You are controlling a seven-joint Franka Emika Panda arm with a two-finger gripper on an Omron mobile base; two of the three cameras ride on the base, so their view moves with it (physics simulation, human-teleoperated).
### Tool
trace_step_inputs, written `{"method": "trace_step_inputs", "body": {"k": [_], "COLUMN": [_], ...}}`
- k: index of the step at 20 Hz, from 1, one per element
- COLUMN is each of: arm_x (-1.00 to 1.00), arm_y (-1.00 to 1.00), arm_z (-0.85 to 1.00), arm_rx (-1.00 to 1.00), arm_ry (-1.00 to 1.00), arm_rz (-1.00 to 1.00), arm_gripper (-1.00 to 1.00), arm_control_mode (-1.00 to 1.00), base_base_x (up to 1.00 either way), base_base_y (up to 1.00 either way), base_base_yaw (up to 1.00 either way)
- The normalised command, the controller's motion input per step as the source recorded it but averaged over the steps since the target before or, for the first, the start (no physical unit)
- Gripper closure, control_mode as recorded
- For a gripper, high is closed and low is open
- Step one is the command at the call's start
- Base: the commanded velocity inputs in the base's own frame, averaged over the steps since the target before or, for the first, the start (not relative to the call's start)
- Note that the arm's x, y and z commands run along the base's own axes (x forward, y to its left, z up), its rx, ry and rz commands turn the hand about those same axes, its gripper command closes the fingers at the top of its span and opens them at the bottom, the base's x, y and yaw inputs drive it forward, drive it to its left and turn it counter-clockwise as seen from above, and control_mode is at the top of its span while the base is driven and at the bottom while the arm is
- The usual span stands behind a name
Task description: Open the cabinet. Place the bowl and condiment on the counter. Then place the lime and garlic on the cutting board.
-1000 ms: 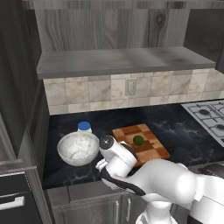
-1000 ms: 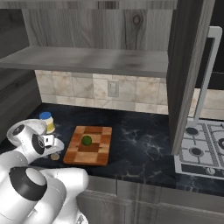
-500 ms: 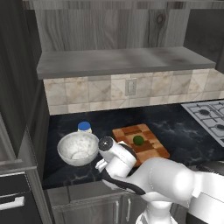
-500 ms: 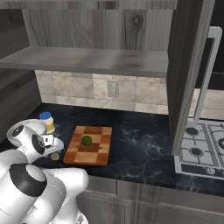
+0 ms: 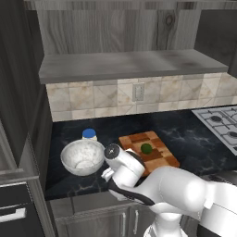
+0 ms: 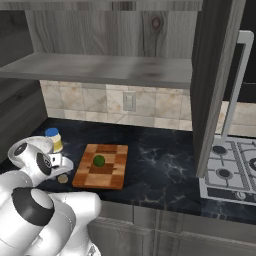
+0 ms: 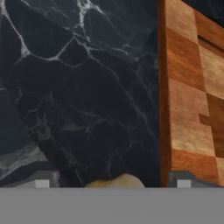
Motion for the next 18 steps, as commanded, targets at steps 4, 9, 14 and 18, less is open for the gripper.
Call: {"method": "trace_step_inputs", "body": {"k": [4,9,14,18], "arm_x": [0.00,0.00,0.00,-0.01], "arm_y": [-0.37,-0.03,-0.02,-0.09], "arm_z": [-0.01,-0.01,-0.24,-0.39], "arm_rx": [0.01,0.00,0.04,0.04], "arm_ry": [0.00,0.00,0.00,0.00], "arm_rz": [0.00,0.00,0.00,0.00], "arm_gripper": [-1.00,-1.00,-1.00,-1.00], "arm_control_mode": [-1.00,-1.00,-1.00,-1.00], "base_base_x": [0.00,0.00,0.00,0.00], "base_base_y": [0.00,0.00,0.00,0.00], "base_base_yaw": [0.00,0.00,0.00,0.00]}}
